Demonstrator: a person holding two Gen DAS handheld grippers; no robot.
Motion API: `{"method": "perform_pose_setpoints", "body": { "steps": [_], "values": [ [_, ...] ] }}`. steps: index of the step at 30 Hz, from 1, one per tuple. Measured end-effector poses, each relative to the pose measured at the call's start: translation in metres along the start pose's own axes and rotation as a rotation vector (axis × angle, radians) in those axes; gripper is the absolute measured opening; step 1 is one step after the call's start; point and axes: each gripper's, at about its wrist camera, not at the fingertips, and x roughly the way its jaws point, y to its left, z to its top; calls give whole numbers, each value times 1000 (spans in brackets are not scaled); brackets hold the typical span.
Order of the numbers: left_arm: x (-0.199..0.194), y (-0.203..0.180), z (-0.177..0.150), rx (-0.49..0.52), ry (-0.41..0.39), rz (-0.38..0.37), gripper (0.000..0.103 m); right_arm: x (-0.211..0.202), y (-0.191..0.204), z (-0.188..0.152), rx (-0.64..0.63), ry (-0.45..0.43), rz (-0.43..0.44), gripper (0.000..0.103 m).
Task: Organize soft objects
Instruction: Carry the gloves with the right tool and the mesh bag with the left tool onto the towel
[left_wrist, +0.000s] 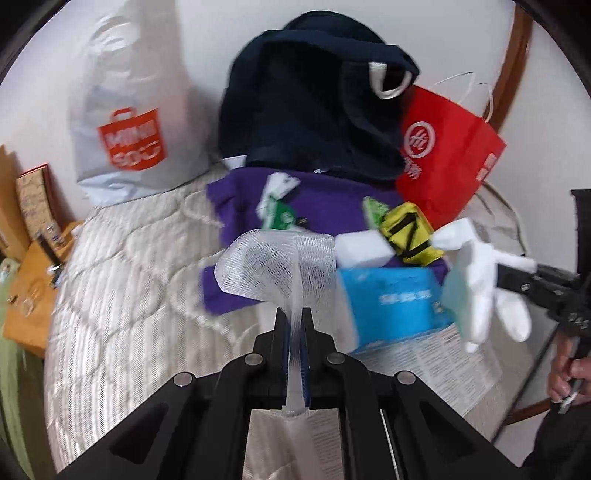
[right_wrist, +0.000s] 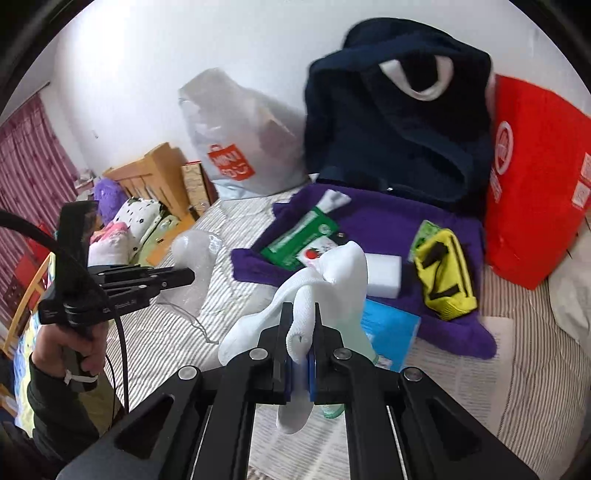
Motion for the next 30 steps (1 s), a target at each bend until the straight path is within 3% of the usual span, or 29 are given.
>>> {"method": "perform_pose_setpoints", "body": {
  "steps": [15,30],
  "values": [
    [39,-52,56,57,12,-137,6,18,-49,41,70,-31,39,6],
    [95,-38,91,23,60,-101,6,73,-89,94,94,-50,14,6]
  ]
}}
